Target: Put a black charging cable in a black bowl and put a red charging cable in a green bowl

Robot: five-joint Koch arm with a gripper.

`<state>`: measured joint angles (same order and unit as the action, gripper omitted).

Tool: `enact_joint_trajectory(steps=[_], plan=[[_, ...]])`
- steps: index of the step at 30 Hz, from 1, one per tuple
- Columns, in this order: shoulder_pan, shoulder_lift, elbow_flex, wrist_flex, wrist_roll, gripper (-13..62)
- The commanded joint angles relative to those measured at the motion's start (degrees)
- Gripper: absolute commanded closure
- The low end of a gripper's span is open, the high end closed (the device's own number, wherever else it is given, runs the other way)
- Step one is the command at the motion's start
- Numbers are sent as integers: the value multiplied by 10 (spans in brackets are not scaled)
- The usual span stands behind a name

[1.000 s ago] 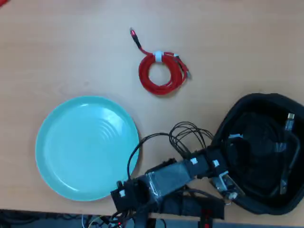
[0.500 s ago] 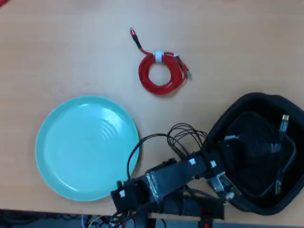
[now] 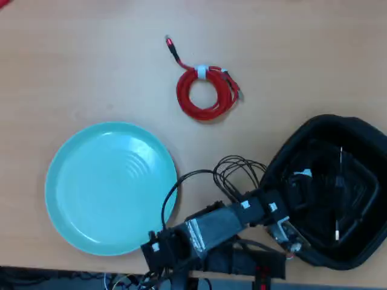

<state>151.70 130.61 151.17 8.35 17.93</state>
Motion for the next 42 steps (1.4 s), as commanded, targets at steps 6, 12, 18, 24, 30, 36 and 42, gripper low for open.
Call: enact_joint_trajectory(steps=[6,12,18,24,30,36,42], plan=[[-36,58,-247,128,-13,339],[-37,53,-492,549,-94,333],[-23,57,-521,577,-88,322],[-22,56,-518,579,-59,183],[-22,55,-515,577,-25,116],[-27,56,-551,577,-26,120],[-82,55,-602,579,-22,122]])
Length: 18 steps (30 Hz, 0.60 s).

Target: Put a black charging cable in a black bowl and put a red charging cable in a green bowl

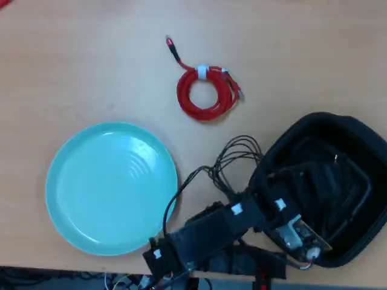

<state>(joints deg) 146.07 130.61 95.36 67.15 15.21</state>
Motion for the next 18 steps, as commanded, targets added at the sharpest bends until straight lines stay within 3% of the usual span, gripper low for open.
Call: enact_joint_trajectory(steps=[1,11,18], plan=[[-58,55,-45,-9,10,122],[-479,39,16,-58,6,121],[-643,-190,18,-200,26,121]])
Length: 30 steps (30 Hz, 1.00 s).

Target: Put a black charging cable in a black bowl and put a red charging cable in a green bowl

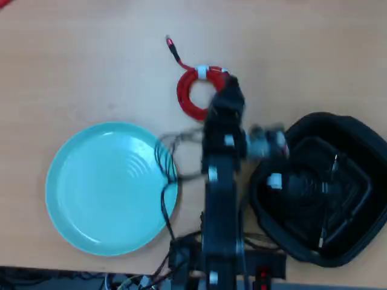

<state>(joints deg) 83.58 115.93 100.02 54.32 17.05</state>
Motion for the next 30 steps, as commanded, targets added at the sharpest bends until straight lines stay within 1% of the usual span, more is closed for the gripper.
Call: enact_joint_trajectory(steps=[1,5,8,17,25,30], plan=[[-28,-69,-29,-83,9,121],[-90,-150,-30,-93,10,121],[-111,-192,-28,-89,10,121],[-121,-200,-31,36,10,121],[-126,-216,-33,42,13,121],[-121,-256,-33,41,12,120]])
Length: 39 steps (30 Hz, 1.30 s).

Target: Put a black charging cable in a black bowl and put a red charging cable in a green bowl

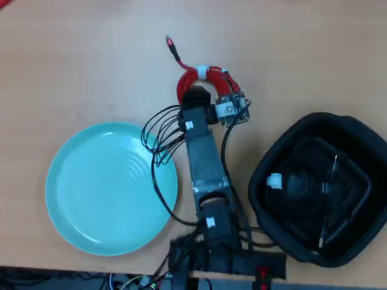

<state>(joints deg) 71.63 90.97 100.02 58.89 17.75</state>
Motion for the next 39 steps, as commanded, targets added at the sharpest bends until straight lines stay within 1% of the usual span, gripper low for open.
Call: enact_joint_trajectory(steps=[1,7,14,18,19,20,22,24,25,26,28,34,36,39], plan=[[-1,-14,-33,-4,5,120],[8,-76,-43,-4,6,120],[7,-195,-119,-4,25,121],[8,-225,-152,-4,25,129],[7,-227,-154,-4,25,151],[7,-228,-155,-4,25,195],[7,-228,-158,-10,27,330],[7,-228,-166,-12,32,498],[9,-229,-169,-12,36,566],[10,-229,-169,-12,41,591],[11,-228,-169,-12,58,550],[5,-220,-171,-13,76,555],[2,-180,-180,-14,76,555],[-7,-80,-200,-16,76,555]])
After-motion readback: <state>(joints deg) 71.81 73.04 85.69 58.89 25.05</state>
